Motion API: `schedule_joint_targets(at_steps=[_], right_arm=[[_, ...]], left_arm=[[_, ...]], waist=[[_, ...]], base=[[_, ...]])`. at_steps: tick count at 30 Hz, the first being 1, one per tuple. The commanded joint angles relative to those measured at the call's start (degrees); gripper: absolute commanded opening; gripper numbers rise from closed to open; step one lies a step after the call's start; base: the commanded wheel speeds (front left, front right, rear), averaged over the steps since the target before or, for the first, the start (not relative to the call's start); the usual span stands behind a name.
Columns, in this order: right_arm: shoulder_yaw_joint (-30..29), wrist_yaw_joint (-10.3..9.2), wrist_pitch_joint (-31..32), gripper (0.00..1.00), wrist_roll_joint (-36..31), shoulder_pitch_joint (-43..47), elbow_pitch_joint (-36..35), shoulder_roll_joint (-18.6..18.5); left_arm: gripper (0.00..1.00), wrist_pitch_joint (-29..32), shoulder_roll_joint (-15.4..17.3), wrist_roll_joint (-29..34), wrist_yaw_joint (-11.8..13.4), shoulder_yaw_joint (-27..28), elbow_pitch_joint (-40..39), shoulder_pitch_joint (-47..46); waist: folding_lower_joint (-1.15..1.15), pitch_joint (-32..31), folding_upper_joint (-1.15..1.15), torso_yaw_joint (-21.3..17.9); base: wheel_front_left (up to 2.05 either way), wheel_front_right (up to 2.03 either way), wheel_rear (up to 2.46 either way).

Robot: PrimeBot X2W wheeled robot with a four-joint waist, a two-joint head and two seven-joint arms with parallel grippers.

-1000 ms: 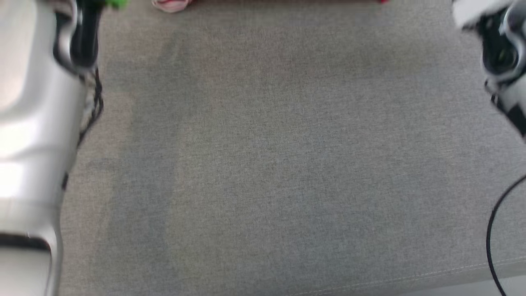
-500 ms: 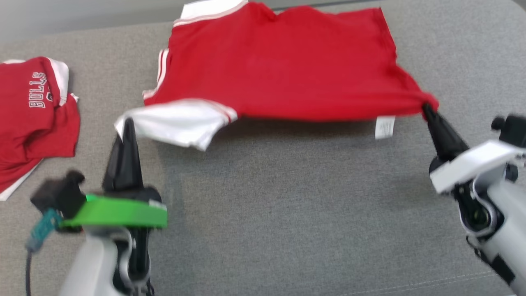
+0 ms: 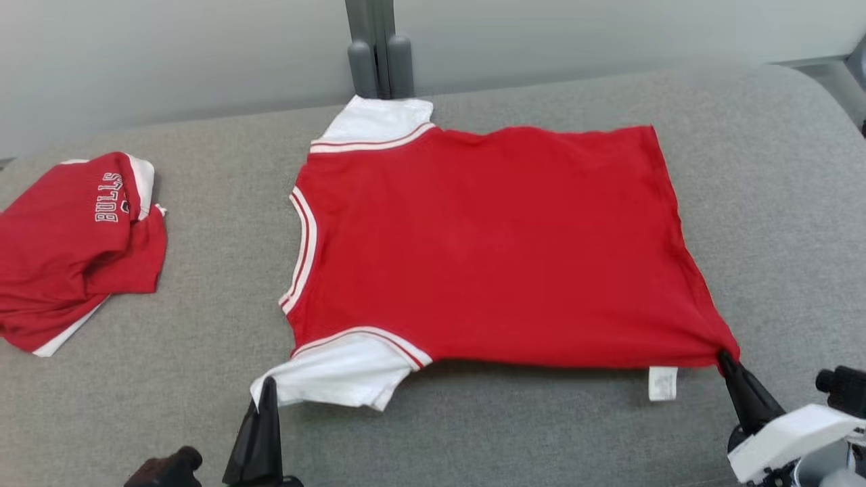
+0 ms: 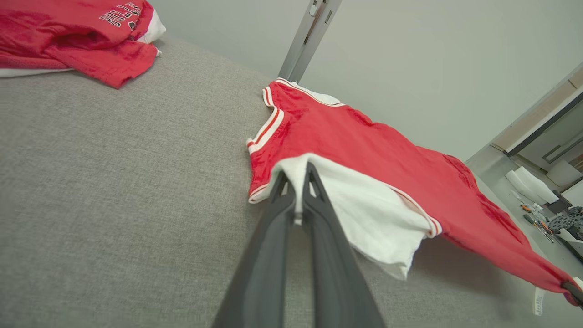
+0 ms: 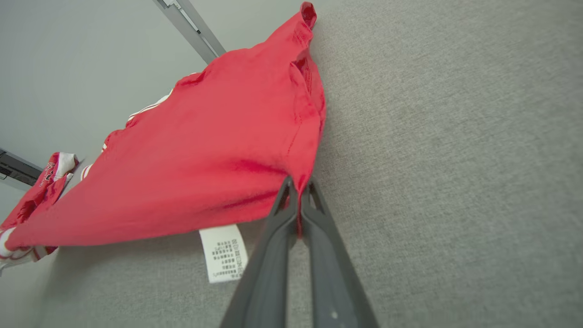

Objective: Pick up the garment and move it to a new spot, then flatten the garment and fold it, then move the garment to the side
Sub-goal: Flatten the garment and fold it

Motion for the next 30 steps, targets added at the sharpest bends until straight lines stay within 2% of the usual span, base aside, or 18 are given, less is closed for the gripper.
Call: schedule_joint_targets(at_steps=[1, 7, 15, 21, 30], right_arm=[[-1.07, -0.08, -0.17, 0.00, -0.91, 2.31, -0.22, 0.06], [-3.09, -0.08, 0.86, 0.00, -2.48, 6.32, -1.18, 1.27], [-4.72, -0.07, 3.89, 0.00, -4.81, 3.06, -2.54, 3.50], [-5.04, -0.07, 7.08, 0.00, -3.76, -1.65, -1.71, 4.44], [-4.42, -0.07, 9.57, 0.00, -3.82, -12.87, 4.61, 5.97]], left_arm=[[0.00, -0.20, 0.05, -0.21, -0.12, 0.59, -0.13, 1.68], [0.00, -0.15, 0.57, 1.13, -1.64, -1.00, 1.12, 1.81], [0.00, 2.10, 3.01, 4.20, -3.81, -3.42, 3.42, -6.48], [0.00, 4.94, 4.54, 5.65, -5.70, -5.02, 6.54, -15.08], [0.00, 6.24, 3.68, 4.68, -7.40, -5.91, 17.25, -28.80]], waist=[[0.00, -1.49, 0.00, 0.16], [0.00, -1.71, 0.00, 0.41], [0.00, -0.98, 0.00, -0.98], [0.00, 0.46, 0.00, -2.13], [0.00, 4.23, 0.00, -3.30]], base=[[0.00, 0.00, 0.00], [0.00, 0.00, 0.00], [0.00, 0.00, 0.00], [0.00, 0.00, 0.00], [0.00, 0.00, 0.00]])
